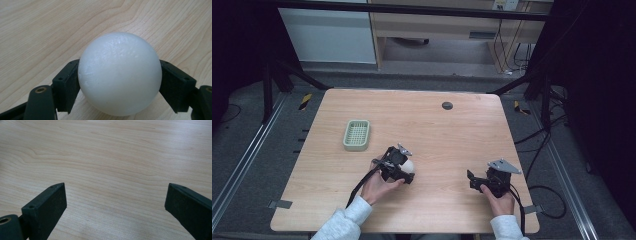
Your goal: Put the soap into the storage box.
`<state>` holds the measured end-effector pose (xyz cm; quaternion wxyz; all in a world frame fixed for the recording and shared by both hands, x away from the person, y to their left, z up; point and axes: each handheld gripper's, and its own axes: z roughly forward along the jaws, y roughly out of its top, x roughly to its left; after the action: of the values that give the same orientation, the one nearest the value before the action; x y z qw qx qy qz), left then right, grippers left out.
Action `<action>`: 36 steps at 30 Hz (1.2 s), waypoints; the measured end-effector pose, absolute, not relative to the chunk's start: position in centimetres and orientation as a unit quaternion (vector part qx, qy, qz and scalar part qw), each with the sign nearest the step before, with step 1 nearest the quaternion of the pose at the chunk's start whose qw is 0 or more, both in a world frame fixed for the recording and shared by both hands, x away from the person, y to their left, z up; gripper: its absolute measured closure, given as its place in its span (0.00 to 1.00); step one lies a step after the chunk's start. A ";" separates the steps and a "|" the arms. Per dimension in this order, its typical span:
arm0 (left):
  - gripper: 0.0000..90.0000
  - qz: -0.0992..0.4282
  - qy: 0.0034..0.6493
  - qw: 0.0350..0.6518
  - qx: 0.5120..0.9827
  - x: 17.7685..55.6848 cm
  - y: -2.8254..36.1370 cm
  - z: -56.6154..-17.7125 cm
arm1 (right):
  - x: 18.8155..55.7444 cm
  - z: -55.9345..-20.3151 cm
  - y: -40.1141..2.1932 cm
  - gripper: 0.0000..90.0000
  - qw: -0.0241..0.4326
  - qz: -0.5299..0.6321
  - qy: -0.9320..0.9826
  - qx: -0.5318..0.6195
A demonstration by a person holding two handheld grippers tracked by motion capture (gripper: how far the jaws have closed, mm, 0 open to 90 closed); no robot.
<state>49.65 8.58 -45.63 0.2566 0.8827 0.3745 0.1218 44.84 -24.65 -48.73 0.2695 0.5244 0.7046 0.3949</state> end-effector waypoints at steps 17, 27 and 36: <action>0.27 0.146 0.386 0.283 0.866 48.5 12.0 -42.4 | 44.9 -48.8 -24.7 0.05 0.271 0.393 0.705 0.525; 0.27 0.165 0.412 0.293 0.847 48.4 15.5 -40.4 | 44.8 -49.0 -24.9 0.05 0.271 0.394 0.704 0.525; 0.27 0.176 0.431 0.299 0.833 48.6 17.8 -39.5 | 44.9 -49.0 -24.7 0.05 0.271 0.391 0.706 0.524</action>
<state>48.63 17.79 -39.55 0.2992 0.8330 0.4308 0.1762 44.88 -24.74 -48.95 0.2712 0.5245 0.7058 0.3915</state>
